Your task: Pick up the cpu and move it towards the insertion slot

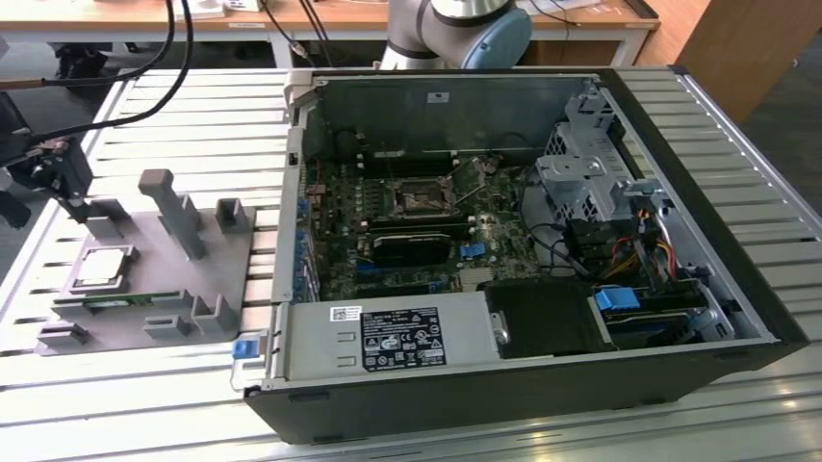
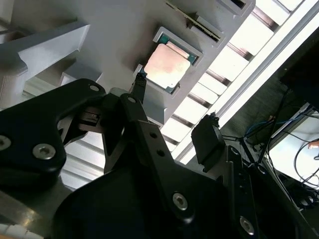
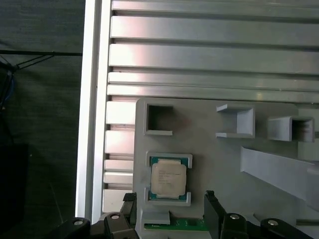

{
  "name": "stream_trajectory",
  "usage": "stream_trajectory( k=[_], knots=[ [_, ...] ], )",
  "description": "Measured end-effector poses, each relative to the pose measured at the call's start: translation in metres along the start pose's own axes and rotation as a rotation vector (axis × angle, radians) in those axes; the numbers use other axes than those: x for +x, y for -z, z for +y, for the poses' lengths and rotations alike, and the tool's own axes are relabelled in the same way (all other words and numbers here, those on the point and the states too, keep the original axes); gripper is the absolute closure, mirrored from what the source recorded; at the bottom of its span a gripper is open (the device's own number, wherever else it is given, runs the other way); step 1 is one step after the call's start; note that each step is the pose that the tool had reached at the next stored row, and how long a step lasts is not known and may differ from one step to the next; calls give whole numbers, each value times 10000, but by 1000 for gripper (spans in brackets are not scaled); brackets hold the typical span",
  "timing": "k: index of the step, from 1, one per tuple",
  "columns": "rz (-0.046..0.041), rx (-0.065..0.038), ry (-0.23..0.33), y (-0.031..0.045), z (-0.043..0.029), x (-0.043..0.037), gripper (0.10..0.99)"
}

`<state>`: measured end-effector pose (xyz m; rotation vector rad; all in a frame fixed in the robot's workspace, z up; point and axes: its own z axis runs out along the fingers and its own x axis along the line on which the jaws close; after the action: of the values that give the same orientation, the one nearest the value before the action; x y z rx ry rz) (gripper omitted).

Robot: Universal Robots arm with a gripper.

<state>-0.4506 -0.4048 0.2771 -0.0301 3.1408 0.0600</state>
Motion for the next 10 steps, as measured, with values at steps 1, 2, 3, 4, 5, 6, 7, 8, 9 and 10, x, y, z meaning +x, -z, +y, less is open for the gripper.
stream_trajectory(
  k=[1,2,3,4,5,6,7,8,9,10],
  knots=[
    [0,0,0,-12,-1,0,439],
    [0,0,0,-25,-1,1,439],
    [0,0,0,-38,-2,1,439],
    [0,0,0,-49,-3,1,439],
    [0,0,0,-61,-3,2,439],
    [-1,-1,0,-74,-4,2,439],
    [-1,0,0,-86,-4,2,439],
    [0,0,0,-98,-5,3,439],
    [-1,-1,0,-112,-6,3,439],
    [-1,-1,-1,-125,-7,3,439]
  ],
)
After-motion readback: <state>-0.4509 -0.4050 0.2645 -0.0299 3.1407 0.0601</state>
